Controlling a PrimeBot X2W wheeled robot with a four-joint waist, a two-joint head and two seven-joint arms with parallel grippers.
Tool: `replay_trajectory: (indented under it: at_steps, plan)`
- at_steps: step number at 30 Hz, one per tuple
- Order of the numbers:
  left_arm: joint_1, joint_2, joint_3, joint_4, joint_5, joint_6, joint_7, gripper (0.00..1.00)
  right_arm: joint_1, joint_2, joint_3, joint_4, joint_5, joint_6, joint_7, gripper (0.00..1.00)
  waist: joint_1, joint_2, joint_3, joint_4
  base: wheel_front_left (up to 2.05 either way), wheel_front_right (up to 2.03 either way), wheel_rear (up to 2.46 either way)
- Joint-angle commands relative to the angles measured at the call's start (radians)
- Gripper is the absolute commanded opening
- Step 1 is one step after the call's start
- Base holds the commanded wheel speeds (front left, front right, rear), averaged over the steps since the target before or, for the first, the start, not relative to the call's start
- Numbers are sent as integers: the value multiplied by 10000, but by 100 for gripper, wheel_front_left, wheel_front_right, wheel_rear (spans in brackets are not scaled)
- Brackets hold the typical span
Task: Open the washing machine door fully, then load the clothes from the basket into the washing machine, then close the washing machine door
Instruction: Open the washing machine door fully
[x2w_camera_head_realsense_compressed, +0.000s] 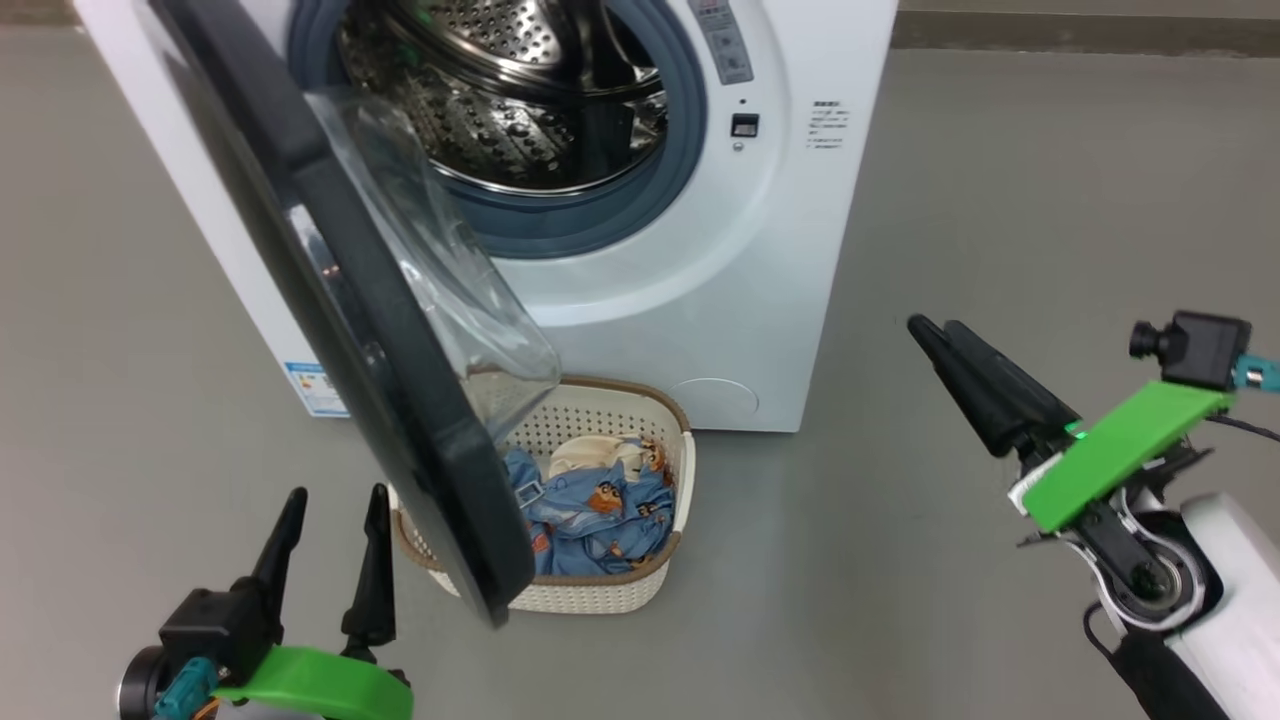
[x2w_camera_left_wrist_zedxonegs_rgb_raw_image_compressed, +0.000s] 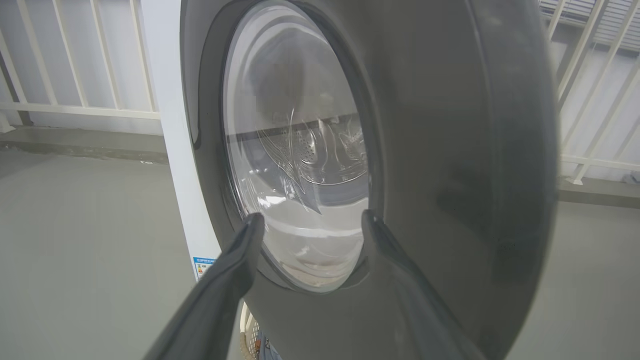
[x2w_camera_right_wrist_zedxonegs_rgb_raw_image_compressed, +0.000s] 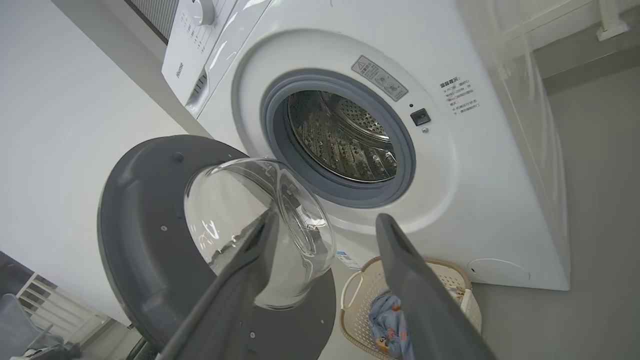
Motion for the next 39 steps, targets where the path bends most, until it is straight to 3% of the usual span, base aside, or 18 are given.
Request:
replay_trajectory:
  at_steps: [1,11,18,29,39]
  plan:
    - [-54,190,359,-294,24,86,-62,100,119,-167,152,-342,-185,16,-260,100,0,0,-73,-152,0,0,0]
    - [261,265,533,-401,-7,145,-62,100,1431,-919,319,-352,-2172,16,-2468,100,0,0,-331,-576,0,0,0]
    - [375,331,601,-564,-37,192,-62,100,2315,-663,-209,-206,-3702,16,-3421,100,0,0,-348,-776,0,0,0]
    - [465,366,563,-647,-78,260,-63,100,3049,76,-1361,-122,-5712,16,-3806,100,0,0,-360,-943,0,0,0]
    - [416,411,521,-612,-123,306,-63,100,3047,261,-1569,-166,-6125,16,-3770,100,0,0,-356,-889,0,0,0]
